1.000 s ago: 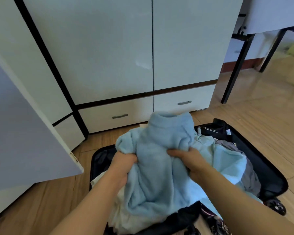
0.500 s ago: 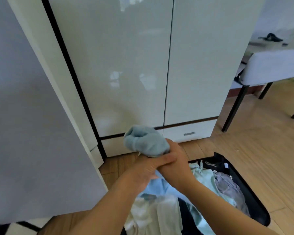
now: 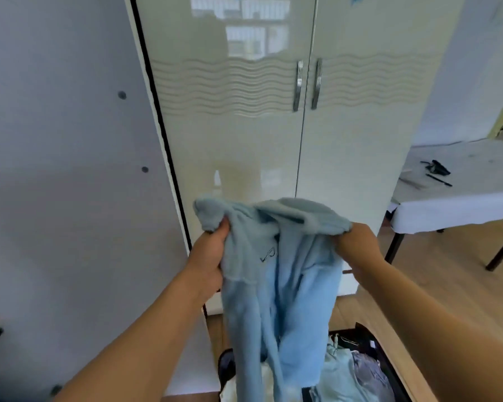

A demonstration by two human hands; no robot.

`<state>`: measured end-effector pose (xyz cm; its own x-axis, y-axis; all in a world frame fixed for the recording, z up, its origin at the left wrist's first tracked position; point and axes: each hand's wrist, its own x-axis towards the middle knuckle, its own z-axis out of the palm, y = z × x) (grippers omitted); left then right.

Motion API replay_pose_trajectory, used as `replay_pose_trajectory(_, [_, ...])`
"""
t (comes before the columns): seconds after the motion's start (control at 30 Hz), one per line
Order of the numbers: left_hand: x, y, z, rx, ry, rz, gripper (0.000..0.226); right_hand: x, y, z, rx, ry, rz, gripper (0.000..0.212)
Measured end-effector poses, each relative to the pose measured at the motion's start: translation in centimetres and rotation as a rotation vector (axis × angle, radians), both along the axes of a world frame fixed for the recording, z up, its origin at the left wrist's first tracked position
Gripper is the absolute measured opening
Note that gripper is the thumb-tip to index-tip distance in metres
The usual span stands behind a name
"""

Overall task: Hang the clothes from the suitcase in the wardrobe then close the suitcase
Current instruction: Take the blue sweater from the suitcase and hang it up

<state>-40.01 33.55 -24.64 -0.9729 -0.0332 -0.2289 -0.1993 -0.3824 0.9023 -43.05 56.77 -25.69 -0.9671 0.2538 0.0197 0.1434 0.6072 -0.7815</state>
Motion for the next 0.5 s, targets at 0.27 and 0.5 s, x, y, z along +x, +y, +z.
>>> replay_pose_trajectory(0.27, [5.6,-4.9,12.4,-0.440,0.336,-0.144,0.061,3.5,-0.8,15.5,-0.849,0.101,-0.103,0.013])
replay_pose_trajectory(0.5, [8.1,-8.9,15.6,-0.431,0.346,-0.422,0.079,7.6,-6.2,21.0,-1.021,0.053,-0.042,0.016])
